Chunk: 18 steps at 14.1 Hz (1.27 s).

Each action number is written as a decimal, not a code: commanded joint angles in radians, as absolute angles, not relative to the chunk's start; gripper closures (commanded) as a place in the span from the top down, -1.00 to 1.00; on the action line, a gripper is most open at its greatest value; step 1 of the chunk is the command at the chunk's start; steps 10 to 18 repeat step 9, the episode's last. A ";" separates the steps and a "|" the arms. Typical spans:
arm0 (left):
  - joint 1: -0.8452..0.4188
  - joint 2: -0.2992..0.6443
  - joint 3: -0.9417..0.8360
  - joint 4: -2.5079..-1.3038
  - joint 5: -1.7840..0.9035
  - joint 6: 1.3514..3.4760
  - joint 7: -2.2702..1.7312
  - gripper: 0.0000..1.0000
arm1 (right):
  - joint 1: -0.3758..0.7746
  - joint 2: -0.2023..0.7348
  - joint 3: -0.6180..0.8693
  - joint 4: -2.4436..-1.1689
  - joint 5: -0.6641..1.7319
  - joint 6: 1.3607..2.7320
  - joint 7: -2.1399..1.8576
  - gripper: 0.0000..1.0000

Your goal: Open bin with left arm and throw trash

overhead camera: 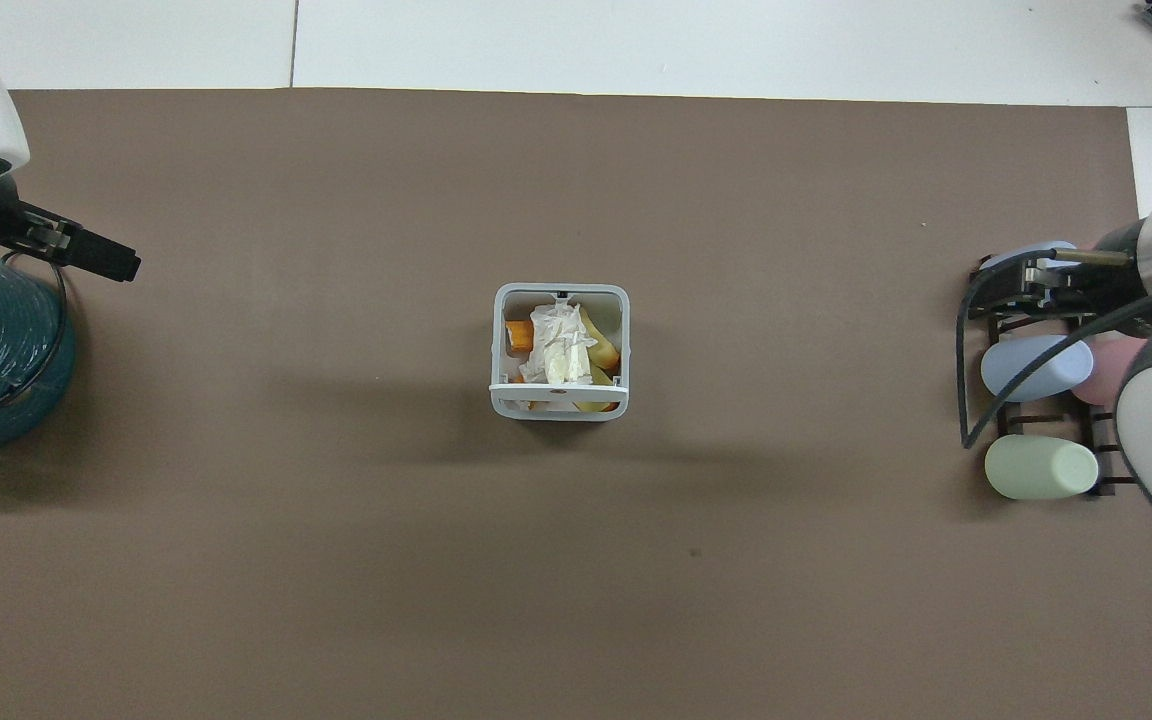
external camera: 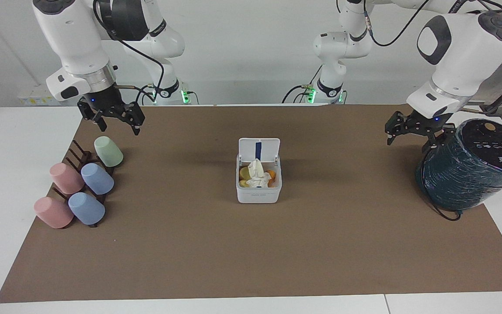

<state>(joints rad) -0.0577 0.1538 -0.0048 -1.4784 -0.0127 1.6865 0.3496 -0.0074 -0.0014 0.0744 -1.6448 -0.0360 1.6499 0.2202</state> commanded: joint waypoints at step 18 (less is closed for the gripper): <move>-0.064 0.112 -0.005 -1.534 0.011 1.704 0.250 1.00 | -0.028 -0.015 0.083 -1.635 -0.021 1.565 0.199 1.00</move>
